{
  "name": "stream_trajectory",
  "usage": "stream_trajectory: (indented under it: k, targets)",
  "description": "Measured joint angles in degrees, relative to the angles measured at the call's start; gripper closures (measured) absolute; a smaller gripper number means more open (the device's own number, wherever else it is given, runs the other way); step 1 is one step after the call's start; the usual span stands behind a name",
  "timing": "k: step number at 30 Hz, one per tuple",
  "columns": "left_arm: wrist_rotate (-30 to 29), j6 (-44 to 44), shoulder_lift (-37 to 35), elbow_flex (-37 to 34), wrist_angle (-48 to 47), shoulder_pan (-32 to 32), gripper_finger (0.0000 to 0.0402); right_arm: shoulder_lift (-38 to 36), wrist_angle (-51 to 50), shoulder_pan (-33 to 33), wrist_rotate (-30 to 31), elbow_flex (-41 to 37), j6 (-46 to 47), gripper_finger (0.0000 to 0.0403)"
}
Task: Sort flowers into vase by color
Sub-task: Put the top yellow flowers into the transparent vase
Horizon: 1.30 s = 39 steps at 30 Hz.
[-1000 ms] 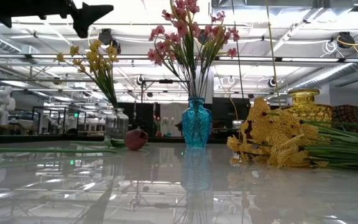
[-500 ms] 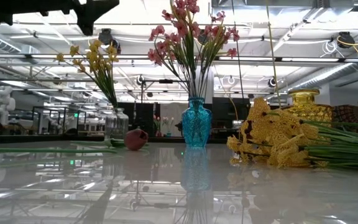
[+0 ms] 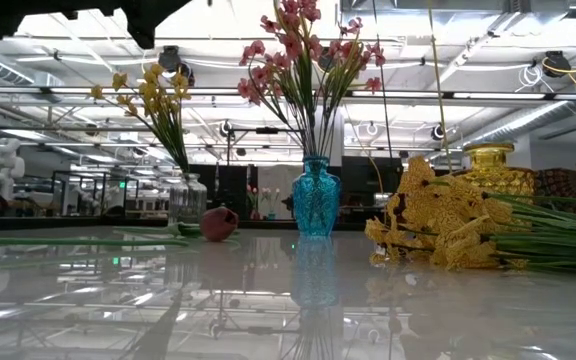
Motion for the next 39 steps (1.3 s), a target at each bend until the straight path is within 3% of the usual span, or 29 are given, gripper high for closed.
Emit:
stream_trajectory:
  k: [9,16,23,36,39]
  targets:
    - [-2.9,4.69,7.06,0.0,9.43,-3.18,0.0114,2.77,4.08,-1.39,-0.32,0.0,0.59,0.0385]
    - [-2.92,4.4,10.26,0.02,10.71,-3.16,0.0131,2.85,4.03,-2.27,-3.04,0.0,0.48,0.0385]
    - [-3.03,6.37,11.49,0.02,13.11,-3.14,0.02,2.85,3.72,-2.73,-3.23,0.0,0.26,0.0385]
    - [-4.77,7.26,10.81,0.02,12.85,-3.11,0.0374,2.77,1.96,-2.8,-3.29,0.0,0.29,0.0376]
    - [-5.13,7.27,8.9,0.02,10.09,-3.14,0.039,2.65,0.97,-2.78,-3.29,0.02,0.26,0.0364]
